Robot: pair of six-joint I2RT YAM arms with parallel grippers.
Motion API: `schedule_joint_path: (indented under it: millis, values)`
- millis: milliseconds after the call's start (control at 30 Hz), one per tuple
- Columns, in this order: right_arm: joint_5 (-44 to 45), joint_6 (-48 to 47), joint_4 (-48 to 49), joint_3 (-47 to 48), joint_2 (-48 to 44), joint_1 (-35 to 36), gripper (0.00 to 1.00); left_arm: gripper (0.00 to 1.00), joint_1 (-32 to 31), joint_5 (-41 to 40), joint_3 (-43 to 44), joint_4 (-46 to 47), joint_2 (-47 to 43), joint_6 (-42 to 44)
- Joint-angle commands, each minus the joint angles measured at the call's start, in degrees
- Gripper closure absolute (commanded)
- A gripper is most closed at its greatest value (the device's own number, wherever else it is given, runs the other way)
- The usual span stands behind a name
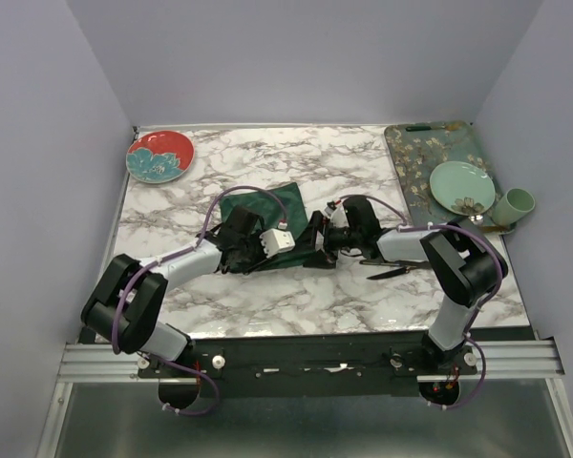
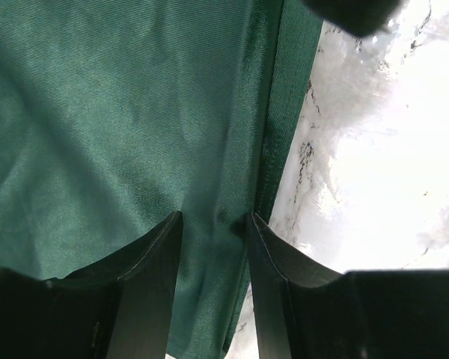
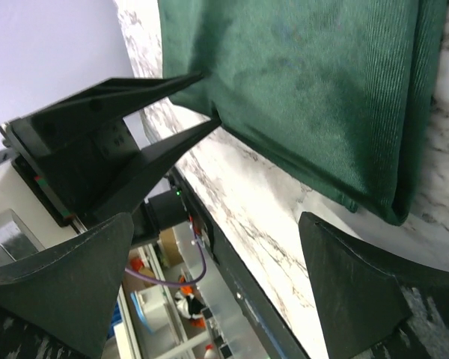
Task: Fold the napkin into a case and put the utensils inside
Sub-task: Move the lower triangle-folded napkin to the center of the board.
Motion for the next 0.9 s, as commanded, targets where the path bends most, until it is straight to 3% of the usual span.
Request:
schedule_joint_path:
  millis: [0,200,667,867]
  values:
    - [3.54,2.54,4.60,-0.92,0.31,0.27,0.00,0.52,0.09,-0.92,-1.70,2.26,-2.71,1.66]
    - [4.25,3.51,4.43,0.22,1.54,0.27,0.00,0.52,0.18,-1.01,-3.02,2.88,-4.03,2.45]
    - [10.04,-0.71,-7.16,2.94,3.21,0.44,0.00,0.52,0.17,-1.18,-2.94,2.97,-3.24,2.89]
    - [12.33,-1.23,-9.54,3.04,3.30,0.44,0.00,0.62,0.09,-1.71,-3.11,1.92,-3.50,4.48]
